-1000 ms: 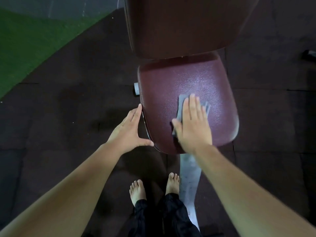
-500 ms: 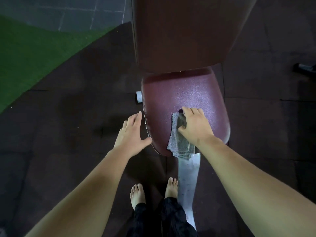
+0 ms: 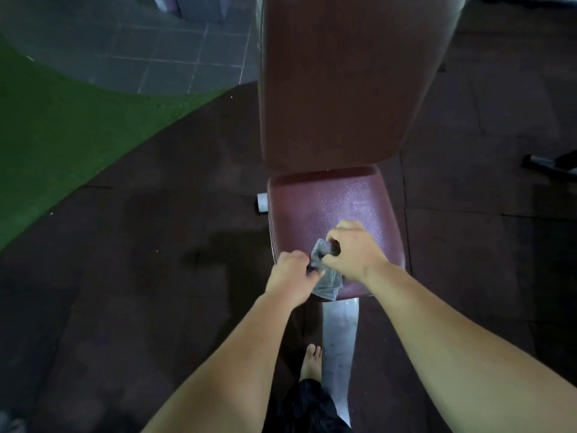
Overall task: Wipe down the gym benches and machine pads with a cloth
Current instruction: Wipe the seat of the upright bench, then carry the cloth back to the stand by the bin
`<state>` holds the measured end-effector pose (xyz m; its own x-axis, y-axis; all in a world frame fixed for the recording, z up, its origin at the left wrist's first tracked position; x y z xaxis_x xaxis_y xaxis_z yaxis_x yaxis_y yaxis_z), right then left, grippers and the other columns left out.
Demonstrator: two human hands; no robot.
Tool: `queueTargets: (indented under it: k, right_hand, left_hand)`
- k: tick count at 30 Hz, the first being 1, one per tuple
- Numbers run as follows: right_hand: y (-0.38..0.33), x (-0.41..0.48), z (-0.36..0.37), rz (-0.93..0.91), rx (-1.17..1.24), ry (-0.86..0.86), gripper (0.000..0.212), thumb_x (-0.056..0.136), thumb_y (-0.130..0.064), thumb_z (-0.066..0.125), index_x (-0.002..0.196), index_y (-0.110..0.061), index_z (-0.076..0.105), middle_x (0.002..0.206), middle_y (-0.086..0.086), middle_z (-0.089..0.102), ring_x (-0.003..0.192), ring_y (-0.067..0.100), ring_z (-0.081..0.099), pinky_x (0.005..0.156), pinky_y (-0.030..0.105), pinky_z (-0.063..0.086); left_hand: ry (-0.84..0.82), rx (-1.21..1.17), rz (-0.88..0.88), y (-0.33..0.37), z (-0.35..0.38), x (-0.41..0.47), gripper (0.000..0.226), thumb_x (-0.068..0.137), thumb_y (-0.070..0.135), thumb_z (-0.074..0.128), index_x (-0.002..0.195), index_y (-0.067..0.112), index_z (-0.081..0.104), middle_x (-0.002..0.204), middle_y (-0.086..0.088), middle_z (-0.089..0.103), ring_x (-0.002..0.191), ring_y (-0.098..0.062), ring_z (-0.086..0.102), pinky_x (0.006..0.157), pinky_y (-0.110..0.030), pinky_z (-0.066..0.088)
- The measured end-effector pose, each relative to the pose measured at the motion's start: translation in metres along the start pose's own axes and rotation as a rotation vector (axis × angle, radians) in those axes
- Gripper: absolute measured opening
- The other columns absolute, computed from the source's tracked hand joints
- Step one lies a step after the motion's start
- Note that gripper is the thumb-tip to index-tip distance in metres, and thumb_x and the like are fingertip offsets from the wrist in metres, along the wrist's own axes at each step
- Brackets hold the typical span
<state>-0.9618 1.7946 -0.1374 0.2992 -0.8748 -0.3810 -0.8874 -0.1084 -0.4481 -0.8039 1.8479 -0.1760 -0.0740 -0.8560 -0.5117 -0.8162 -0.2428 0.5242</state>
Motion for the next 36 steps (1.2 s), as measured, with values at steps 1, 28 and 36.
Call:
queueTargets:
  k: [1, 28, 36]
  right_hand:
    - [-0.005, -0.006, -0.008, -0.015, 0.003, -0.014, 0.019, 0.076, -0.021, 0.072, 0.083, -0.024, 0.055, 0.101, -0.009, 0.051, 0.107, 0.017, 0.039, 0.081, 0.027, 0.036]
    - [-0.182, -0.047, -0.132, -0.337, 0.106, 0.090, 0.038, 0.082, -0.012, 0.060, 0.115, -0.029, 0.067, 0.095, -0.006, 0.070, 0.087, 0.017, 0.064, 0.077, 0.030, 0.048]
    - [-0.320, 0.052, -0.175, -0.390, 0.023, 0.139, 0.008, 0.088, -0.020, 0.062, 0.092, -0.018, 0.069, 0.095, 0.006, 0.073, 0.095, 0.027, 0.065, 0.073, 0.030, 0.039]
  left_hand:
    - [-0.030, -0.053, -0.048, 0.007, -0.004, -0.005, 0.038, 0.099, 0.047, 0.060, 0.112, 0.012, 0.065, 0.116, -0.012, 0.065, 0.108, -0.035, 0.061, 0.091, -0.042, 0.052]
    - [0.097, -1.057, -0.334, 0.050, -0.236, -0.125, 0.028, 0.101, 0.022, 0.048, 0.111, 0.012, 0.072, 0.110, -0.004, 0.076, 0.108, -0.022, 0.063, 0.099, -0.044, 0.047]
    - [0.337, -0.534, -0.219, -0.030, -0.358, -0.100, 0.039, 0.101, 0.042, 0.057, 0.125, 0.015, 0.072, 0.122, -0.003, 0.071, 0.117, -0.024, 0.063, 0.102, -0.037, 0.048]
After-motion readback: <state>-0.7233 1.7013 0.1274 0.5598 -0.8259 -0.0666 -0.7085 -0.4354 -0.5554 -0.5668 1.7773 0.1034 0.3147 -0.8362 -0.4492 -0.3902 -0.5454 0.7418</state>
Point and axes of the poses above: each hand's wrist, its own x-axis towards the middle knuckle, its own z-axis out of the palm, y = z × x, the point moved 1 cm from there along x, towards the middle knuckle
